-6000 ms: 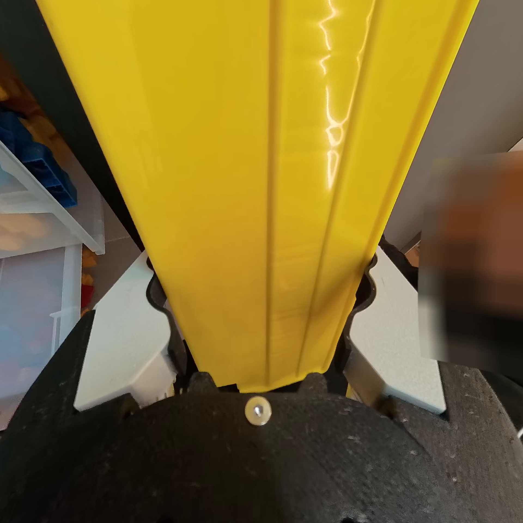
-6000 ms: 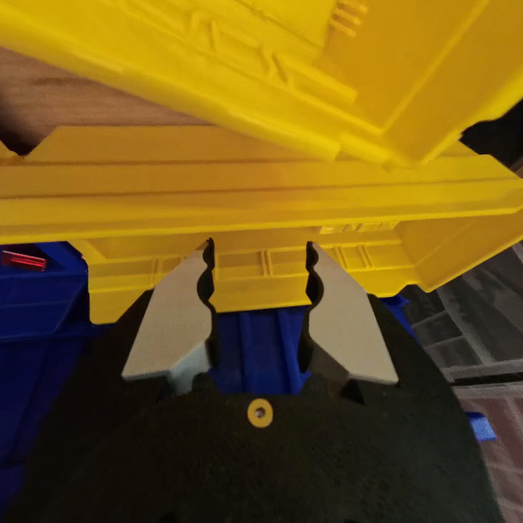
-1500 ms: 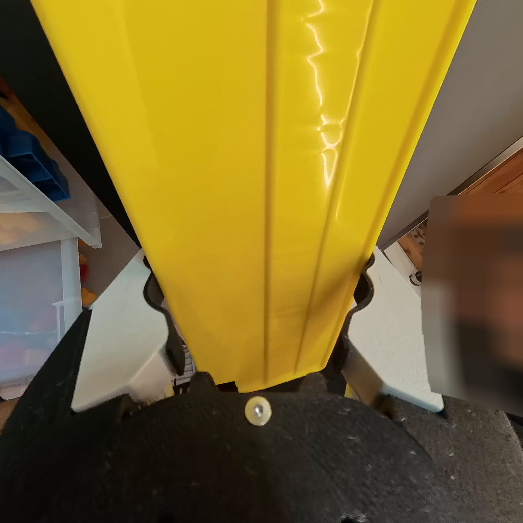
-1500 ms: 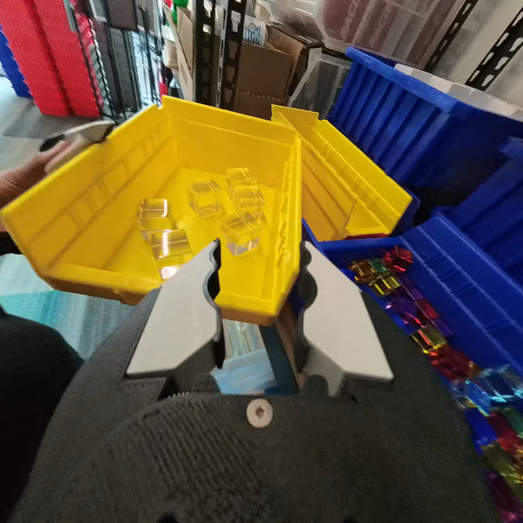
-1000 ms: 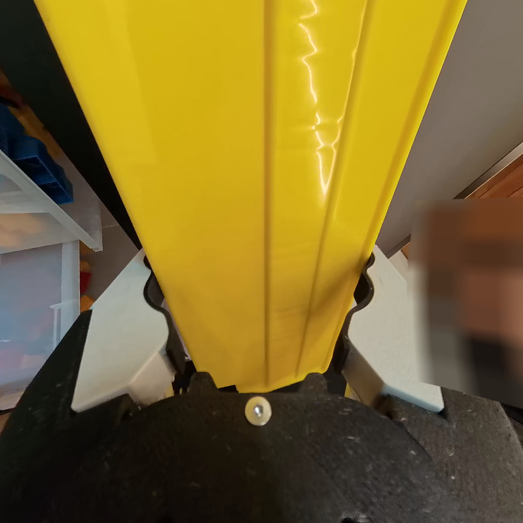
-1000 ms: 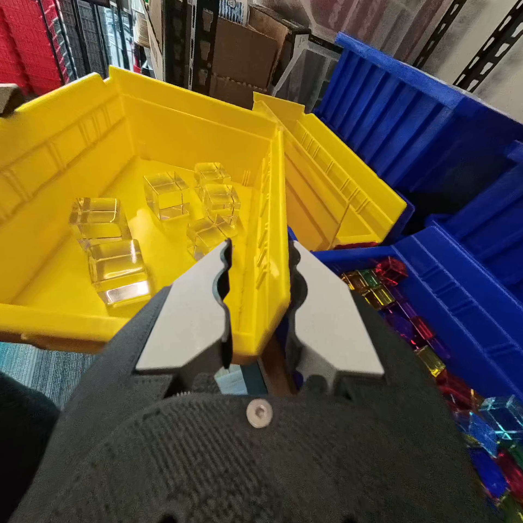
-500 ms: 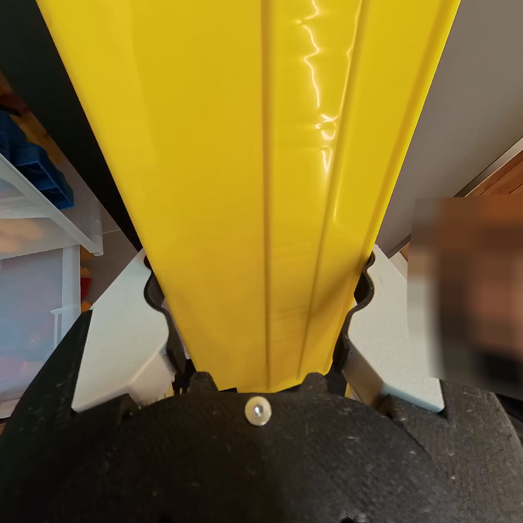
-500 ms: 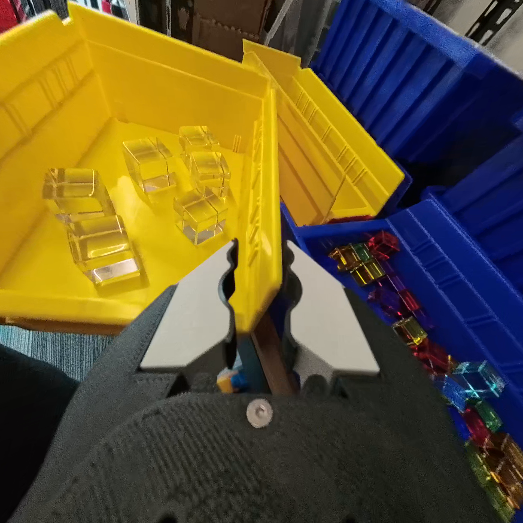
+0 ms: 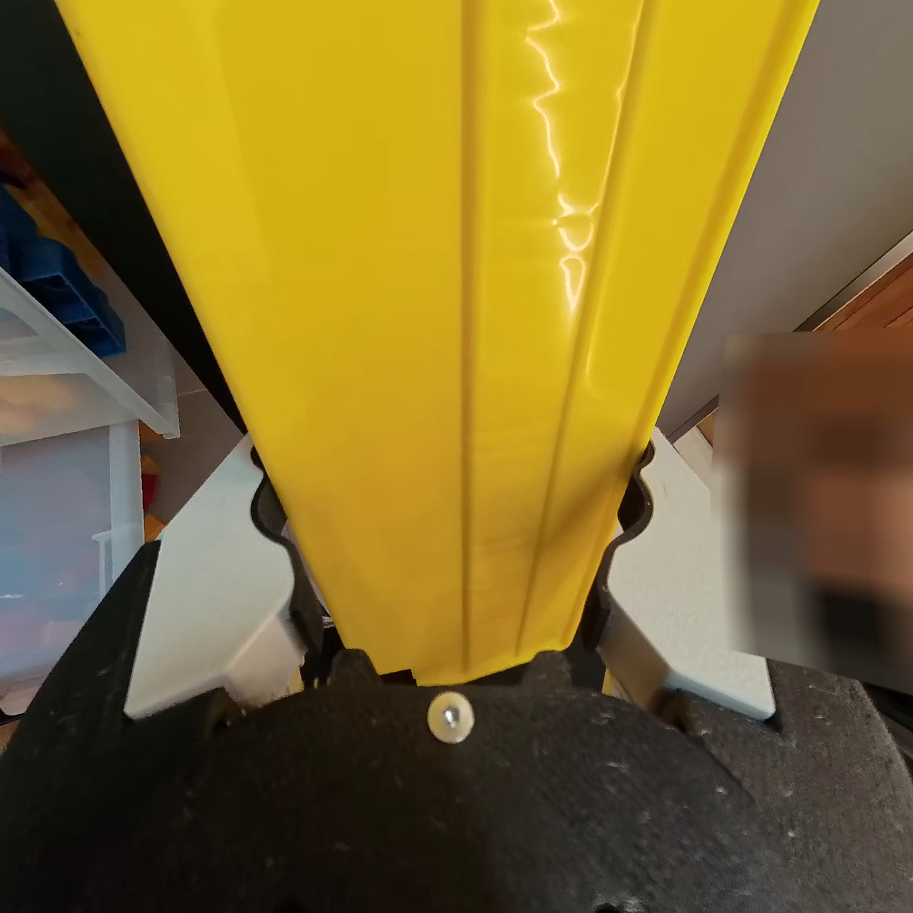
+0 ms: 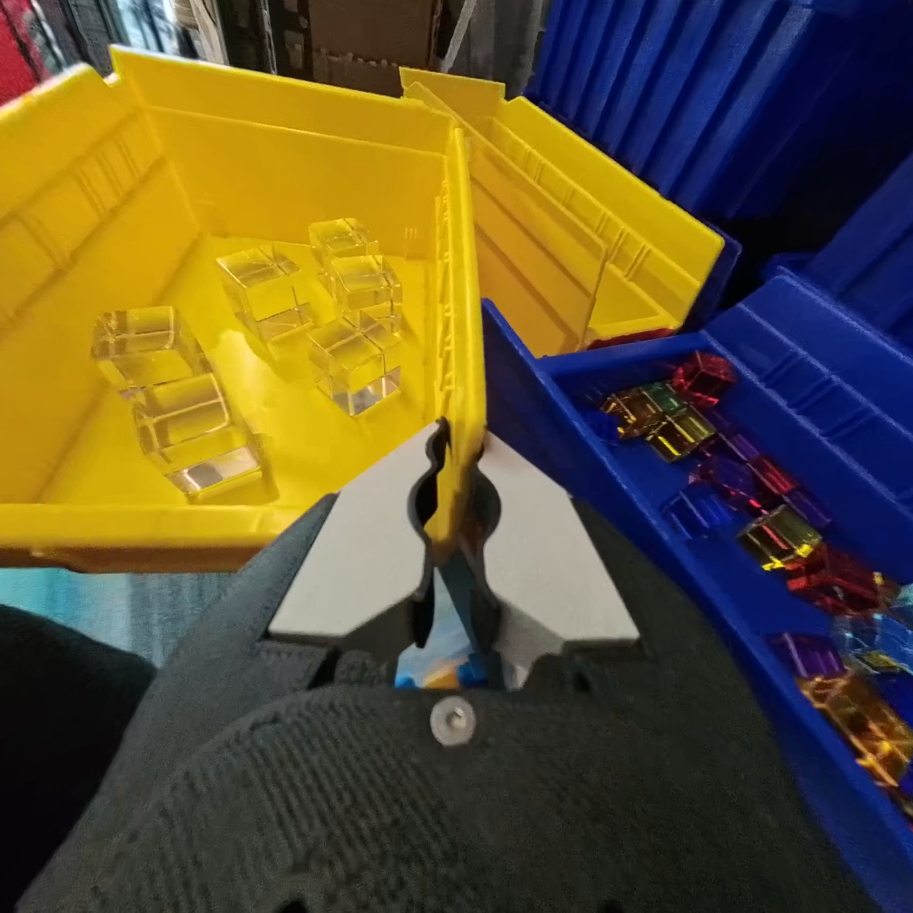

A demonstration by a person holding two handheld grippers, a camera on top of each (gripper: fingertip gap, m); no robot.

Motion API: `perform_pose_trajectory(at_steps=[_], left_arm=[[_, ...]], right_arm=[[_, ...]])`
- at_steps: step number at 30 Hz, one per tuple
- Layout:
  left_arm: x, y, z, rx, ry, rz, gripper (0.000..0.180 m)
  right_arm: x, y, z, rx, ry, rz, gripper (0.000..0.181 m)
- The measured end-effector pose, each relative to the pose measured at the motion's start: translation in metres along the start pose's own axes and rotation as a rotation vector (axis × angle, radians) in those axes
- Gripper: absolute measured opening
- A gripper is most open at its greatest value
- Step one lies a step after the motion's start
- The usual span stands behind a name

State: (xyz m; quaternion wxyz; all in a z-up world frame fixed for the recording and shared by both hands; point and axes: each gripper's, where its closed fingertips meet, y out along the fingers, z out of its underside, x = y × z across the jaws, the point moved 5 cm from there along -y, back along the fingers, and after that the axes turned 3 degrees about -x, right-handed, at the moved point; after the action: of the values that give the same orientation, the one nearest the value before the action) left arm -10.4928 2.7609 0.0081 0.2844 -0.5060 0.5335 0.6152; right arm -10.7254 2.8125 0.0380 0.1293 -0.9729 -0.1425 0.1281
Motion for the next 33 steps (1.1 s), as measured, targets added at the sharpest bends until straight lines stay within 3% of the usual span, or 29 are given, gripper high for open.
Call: perform_pose_trajectory(at_steps=[1,3,11,33], left_arm=[[0.000,-0.001,-0.001,-0.004,0.001,0.001,0.138],[-0.004,-0.006,-0.003,-0.019,-0.019,0.033,0.138],[-0.010,-0.006,0.006,-0.003,-0.086,0.117,0.136],[-0.013,-0.008,0.015,-0.006,-0.106,0.133,0.136]], right_arm=[[0.001,-0.001,-0.001,-0.005,0.051,-0.039,0.001],[0.003,-0.004,-0.007,-0.052,0.148,-0.107,0.001],[0.006,-0.020,-0.034,-0.165,0.024,-0.092,0.001],[0.009,-0.030,-0.038,-0.181,-0.026,-0.122,0.002]])
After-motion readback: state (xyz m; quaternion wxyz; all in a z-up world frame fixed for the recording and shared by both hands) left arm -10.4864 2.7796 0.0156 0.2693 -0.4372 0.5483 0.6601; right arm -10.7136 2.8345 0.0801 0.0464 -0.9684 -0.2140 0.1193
